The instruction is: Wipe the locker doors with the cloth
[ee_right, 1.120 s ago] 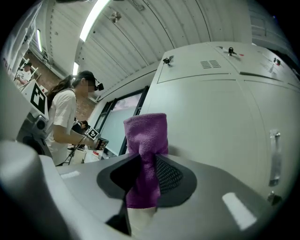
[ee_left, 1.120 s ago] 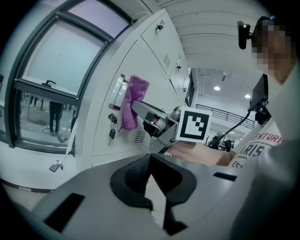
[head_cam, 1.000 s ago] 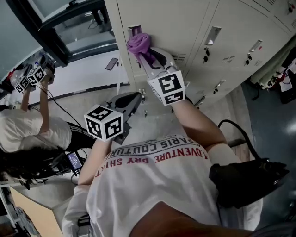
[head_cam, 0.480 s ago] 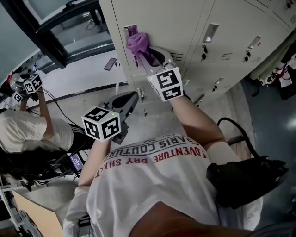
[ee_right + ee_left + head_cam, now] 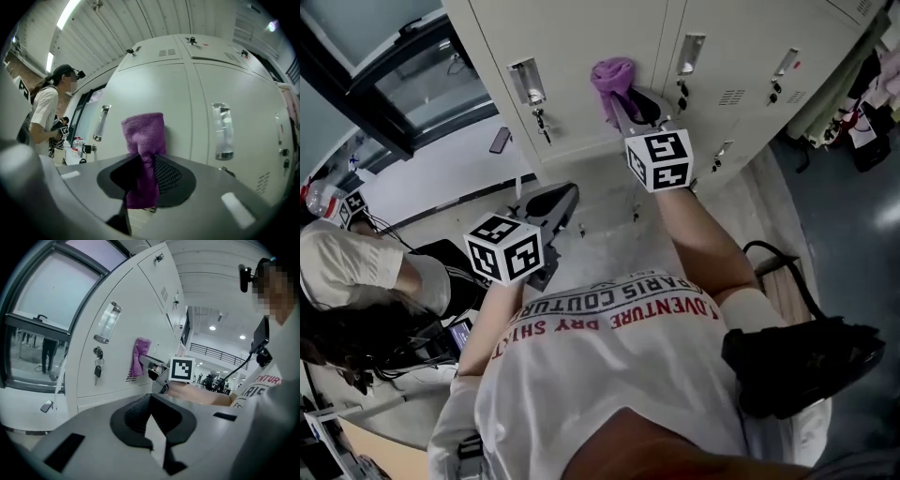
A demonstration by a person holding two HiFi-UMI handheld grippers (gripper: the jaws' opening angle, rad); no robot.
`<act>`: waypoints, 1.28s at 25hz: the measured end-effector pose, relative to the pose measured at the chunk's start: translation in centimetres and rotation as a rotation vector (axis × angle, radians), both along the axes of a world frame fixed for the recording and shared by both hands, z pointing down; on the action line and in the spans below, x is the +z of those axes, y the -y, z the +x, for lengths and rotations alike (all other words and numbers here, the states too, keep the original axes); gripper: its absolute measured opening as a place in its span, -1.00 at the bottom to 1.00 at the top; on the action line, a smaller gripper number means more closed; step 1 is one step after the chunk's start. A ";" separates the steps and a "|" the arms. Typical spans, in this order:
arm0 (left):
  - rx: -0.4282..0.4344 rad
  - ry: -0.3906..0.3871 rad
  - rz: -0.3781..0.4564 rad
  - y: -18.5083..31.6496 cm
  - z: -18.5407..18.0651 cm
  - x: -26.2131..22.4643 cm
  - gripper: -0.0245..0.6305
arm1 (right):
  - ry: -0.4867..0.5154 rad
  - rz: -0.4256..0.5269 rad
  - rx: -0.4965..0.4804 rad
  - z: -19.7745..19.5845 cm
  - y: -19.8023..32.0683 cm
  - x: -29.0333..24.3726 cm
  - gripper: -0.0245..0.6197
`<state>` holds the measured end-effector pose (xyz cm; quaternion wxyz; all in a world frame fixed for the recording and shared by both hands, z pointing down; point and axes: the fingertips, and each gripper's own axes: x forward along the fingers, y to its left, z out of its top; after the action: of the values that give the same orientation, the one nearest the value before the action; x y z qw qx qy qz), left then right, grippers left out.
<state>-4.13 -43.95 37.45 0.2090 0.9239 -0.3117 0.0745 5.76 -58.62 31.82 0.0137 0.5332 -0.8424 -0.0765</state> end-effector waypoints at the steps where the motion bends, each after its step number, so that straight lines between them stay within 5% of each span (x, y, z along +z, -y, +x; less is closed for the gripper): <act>1: 0.011 0.000 0.000 0.0 0.5 0.0 -0.92 | 0.016 -0.012 0.028 1.4 0.2 0.2 -0.64; 6: 0.047 0.006 -0.005 0.0 2.0 0.2 -0.92 | 0.038 -0.067 0.116 6.0 1.0 1.6 -0.64; 13: 0.055 0.010 -0.011 0.2 2.5 0.5 -0.92 | -0.008 -0.054 0.102 5.6 0.6 1.6 -0.64; 21: -0.007 0.011 -0.040 0.1 -0.1 2.0 -0.92 | -0.011 0.029 -0.209 -5.2 -4.3 -0.1 -0.64; 27: -0.087 0.006 -0.050 -0.1 -3.8 2.6 -0.92 | -0.057 -0.020 -0.419 -14.8 -7.8 3.5 -0.64; 32: -0.175 0.019 -0.070 -0.3 -1.8 3.0 -0.92 | -0.069 -0.063 -0.456 -13.7 -7.4 5.8 -0.64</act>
<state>-5.93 -43.61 40.41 0.2439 0.8845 -0.3904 0.0758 -7.94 -51.19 37.59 0.0417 0.3256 -0.9420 -0.0695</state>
